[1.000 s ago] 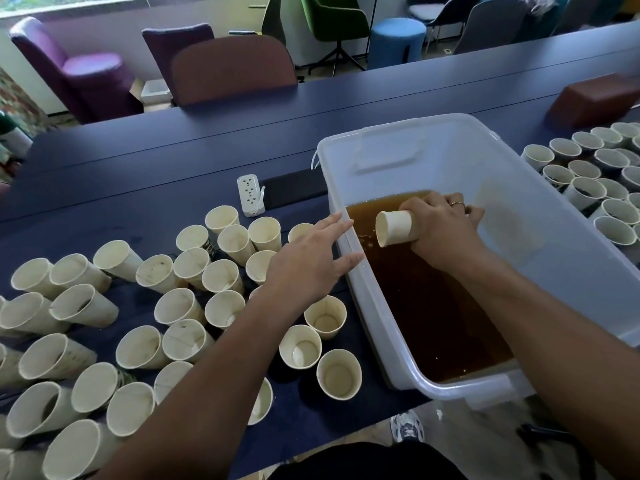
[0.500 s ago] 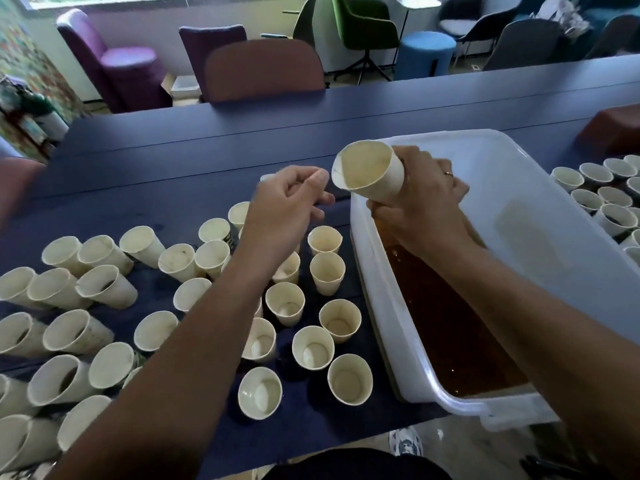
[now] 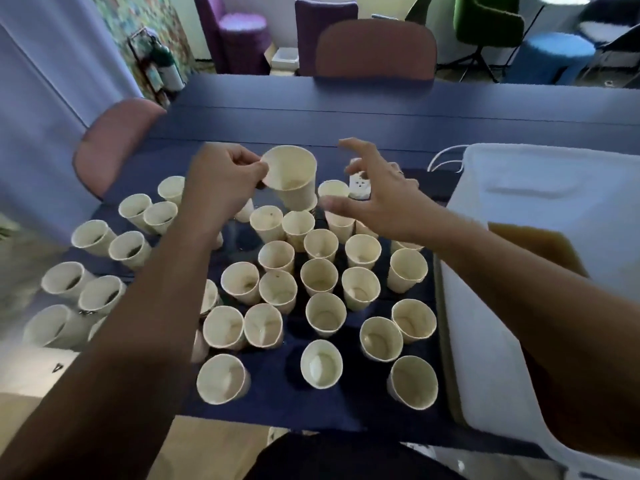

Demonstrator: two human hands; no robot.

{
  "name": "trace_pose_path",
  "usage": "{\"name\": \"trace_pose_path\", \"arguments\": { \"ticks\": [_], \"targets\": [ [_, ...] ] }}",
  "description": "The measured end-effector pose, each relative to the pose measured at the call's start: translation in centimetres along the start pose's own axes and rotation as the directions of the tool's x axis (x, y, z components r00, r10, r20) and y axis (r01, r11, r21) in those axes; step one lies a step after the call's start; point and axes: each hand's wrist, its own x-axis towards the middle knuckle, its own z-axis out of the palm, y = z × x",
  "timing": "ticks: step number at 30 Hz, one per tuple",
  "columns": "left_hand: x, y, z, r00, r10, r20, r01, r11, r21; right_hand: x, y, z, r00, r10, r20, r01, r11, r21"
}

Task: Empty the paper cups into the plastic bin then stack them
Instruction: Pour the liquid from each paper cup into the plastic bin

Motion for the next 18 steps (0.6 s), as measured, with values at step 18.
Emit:
{"name": "trace_pose_path", "arguments": {
  "ticks": [18],
  "targets": [
    [1.8, -14.9, -1.0, 0.926, -0.376, 0.012, 0.344, 0.858, 0.381, 9.0, -0.8, 12.2, 0.974, 0.069, 0.214, -0.041, 0.990, -0.134]
  ]
}}
